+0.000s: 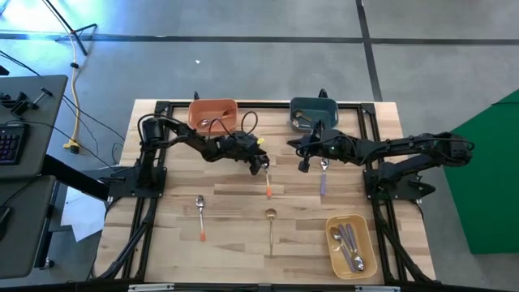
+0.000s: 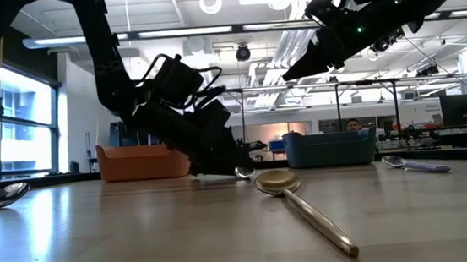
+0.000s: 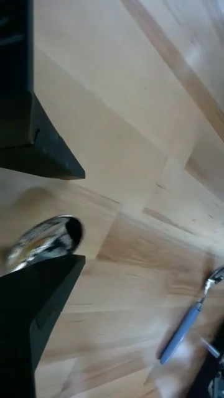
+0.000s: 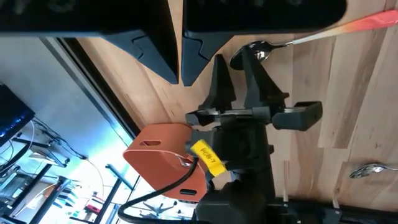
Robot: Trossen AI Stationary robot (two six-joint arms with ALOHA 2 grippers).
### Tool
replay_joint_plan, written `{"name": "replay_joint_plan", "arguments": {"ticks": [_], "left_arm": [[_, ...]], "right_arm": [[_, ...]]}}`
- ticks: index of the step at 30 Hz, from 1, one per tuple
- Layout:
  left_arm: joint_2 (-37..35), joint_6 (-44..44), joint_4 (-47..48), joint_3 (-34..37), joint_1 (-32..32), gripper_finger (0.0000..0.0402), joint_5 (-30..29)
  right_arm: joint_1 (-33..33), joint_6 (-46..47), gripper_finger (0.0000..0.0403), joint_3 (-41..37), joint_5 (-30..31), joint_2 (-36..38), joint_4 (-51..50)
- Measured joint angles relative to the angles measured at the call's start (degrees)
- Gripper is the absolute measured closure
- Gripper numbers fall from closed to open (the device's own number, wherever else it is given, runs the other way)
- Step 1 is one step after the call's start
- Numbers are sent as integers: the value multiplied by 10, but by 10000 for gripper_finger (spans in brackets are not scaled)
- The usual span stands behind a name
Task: Sort silverware by color (type)
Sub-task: Put the orange spoon into the orange bin
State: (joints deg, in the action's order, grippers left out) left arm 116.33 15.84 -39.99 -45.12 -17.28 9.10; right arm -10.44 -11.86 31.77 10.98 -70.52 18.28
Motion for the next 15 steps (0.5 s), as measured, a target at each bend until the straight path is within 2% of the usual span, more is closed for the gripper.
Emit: {"name": "replay_joint_plan", "arguments": {"ticks": [5, 8, 12, 15], "left_arm": [[3, -4, -1, -1, -1, 239, -1], [3, -34, 12, -1, -1, 293, 0], [0, -36, 13, -2, 1, 379, 48], [-3, -31, 5, 0, 1, 384, 65]], "right_arm": [[0, 0, 400, 0, 0, 0, -2], [0, -2, 400, 0, 0, 0, -2], [0, -2, 400, 0, 0, 0, -2], [0, -2, 400, 0, 0, 0, -2]]}}
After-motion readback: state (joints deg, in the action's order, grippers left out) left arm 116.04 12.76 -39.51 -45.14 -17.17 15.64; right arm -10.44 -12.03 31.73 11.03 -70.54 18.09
